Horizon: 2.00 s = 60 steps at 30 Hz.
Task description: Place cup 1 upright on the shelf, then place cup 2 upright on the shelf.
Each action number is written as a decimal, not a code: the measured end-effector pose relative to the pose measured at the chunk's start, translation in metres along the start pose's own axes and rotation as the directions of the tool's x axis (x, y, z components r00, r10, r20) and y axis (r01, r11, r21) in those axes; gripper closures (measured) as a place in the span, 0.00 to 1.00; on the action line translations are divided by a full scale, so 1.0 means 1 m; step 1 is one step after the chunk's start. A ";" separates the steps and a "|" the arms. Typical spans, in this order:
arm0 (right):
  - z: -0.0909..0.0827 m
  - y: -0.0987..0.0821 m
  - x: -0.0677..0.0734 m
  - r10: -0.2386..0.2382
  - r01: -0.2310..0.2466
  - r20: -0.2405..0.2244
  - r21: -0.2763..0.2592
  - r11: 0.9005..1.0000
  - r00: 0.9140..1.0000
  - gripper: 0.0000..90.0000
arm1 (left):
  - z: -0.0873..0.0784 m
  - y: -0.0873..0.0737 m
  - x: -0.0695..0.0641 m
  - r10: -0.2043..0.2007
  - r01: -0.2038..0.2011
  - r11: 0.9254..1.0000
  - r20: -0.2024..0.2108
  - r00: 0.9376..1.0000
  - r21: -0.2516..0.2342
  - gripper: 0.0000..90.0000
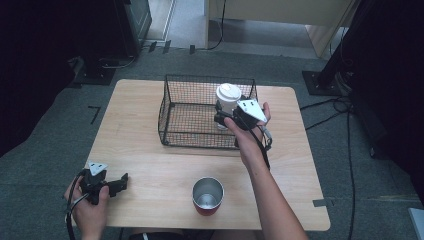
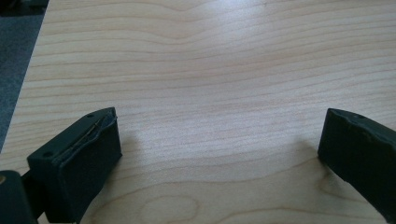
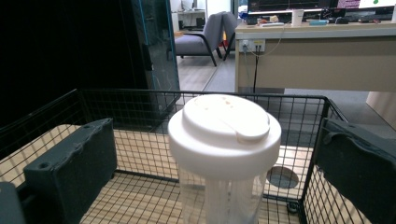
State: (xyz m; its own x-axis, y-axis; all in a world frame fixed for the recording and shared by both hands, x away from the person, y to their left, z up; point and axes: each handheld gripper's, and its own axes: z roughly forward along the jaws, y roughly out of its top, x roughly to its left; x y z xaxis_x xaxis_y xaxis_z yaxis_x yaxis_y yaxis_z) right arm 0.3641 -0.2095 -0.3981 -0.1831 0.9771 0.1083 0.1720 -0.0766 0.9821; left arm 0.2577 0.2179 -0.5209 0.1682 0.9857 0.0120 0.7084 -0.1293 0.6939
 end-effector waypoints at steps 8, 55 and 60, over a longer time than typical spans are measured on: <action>-0.023 -0.009 -0.008 -0.059 0.059 -0.002 -0.004 0.998 0.998 0.00 | 0.000 0.000 0.000 0.000 0.000 1.000 0.000 1.000 -0.001 0.00; -0.175 -0.117 -0.026 -0.066 0.087 -0.168 0.121 0.989 0.984 0.00 | 0.000 0.000 0.000 0.000 0.000 1.000 0.000 1.000 0.000 0.00; -0.187 -0.123 -0.020 -0.081 0.110 -0.216 0.127 0.986 0.973 0.00 | 0.000 0.000 0.000 0.000 0.000 1.000 0.000 1.000 0.000 0.00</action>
State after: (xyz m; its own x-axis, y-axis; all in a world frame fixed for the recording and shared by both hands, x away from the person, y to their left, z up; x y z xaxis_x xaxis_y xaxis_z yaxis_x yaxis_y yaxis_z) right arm 0.1656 -0.2571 -0.4927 -0.4016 0.9139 0.0591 0.2721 0.0575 0.9606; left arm 0.2576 0.2179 -0.5210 0.1680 0.9857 0.0122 0.7081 -0.1293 0.6942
